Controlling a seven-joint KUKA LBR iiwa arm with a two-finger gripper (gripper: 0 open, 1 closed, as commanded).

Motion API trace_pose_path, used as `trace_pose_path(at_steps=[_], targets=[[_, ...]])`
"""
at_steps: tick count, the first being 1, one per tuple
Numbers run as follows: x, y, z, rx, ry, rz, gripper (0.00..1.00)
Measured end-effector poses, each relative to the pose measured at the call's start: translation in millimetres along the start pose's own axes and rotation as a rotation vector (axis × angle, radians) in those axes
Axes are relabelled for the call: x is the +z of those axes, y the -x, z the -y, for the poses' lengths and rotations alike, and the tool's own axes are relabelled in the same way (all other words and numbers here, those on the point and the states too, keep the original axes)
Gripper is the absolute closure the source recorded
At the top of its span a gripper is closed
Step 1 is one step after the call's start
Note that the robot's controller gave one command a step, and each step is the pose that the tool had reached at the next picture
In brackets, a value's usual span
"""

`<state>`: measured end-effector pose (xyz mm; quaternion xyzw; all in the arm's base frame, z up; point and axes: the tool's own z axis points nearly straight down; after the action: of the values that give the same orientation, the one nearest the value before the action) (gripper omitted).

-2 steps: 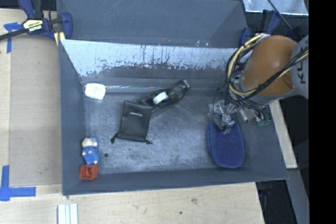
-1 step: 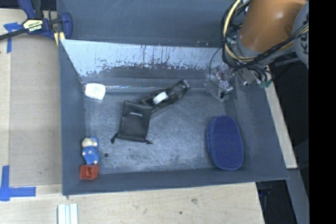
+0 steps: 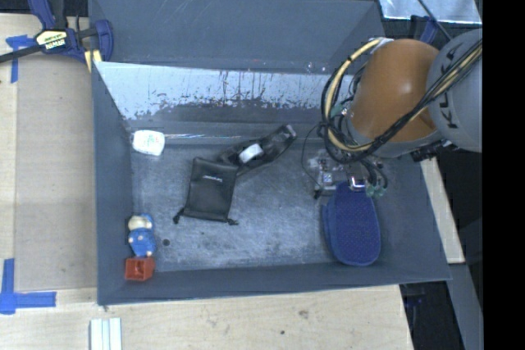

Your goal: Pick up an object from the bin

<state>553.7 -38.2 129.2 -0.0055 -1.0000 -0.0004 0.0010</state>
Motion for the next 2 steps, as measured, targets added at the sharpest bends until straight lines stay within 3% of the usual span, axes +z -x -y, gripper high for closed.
trace_pose_path(at_steps=[1, 2], targets=[[-1, 1.2, 1, -0.002, -0.001, 0.003, 0.00], [42, 48.0, -43, 0.033, -0.007, -0.007, 0.00]])
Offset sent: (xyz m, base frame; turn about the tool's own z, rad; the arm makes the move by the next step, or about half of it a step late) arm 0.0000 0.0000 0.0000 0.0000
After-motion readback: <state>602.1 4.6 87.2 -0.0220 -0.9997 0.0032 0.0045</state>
